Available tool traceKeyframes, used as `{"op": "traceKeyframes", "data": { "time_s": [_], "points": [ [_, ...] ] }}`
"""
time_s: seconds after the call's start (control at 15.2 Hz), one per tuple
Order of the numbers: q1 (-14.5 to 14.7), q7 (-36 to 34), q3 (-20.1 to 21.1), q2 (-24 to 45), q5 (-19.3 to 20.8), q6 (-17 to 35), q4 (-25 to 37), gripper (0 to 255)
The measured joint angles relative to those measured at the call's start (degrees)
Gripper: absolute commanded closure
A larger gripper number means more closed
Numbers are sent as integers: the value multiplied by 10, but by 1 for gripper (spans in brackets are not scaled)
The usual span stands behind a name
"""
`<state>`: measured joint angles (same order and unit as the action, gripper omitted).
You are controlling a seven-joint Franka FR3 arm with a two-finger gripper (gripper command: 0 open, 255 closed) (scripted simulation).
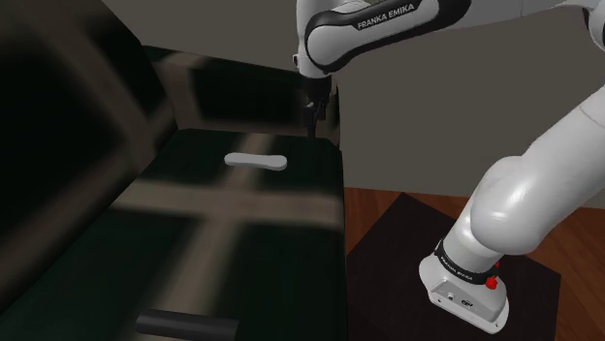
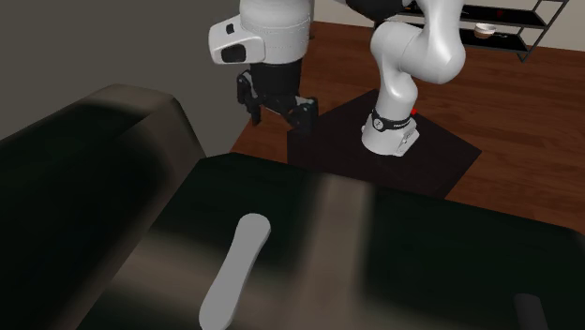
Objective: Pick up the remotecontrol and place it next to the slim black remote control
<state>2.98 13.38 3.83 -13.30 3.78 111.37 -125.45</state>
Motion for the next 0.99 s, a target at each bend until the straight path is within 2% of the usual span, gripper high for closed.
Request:
{"op": "traceKeyframes", "data": {
  "time_s": [0.46, 0.99],
  "points": [
    [14, 21, 14, 146, -3, 54, 95, 0],
    [35, 41, 32, 309, 3, 75, 240, 0]
  ]
}}
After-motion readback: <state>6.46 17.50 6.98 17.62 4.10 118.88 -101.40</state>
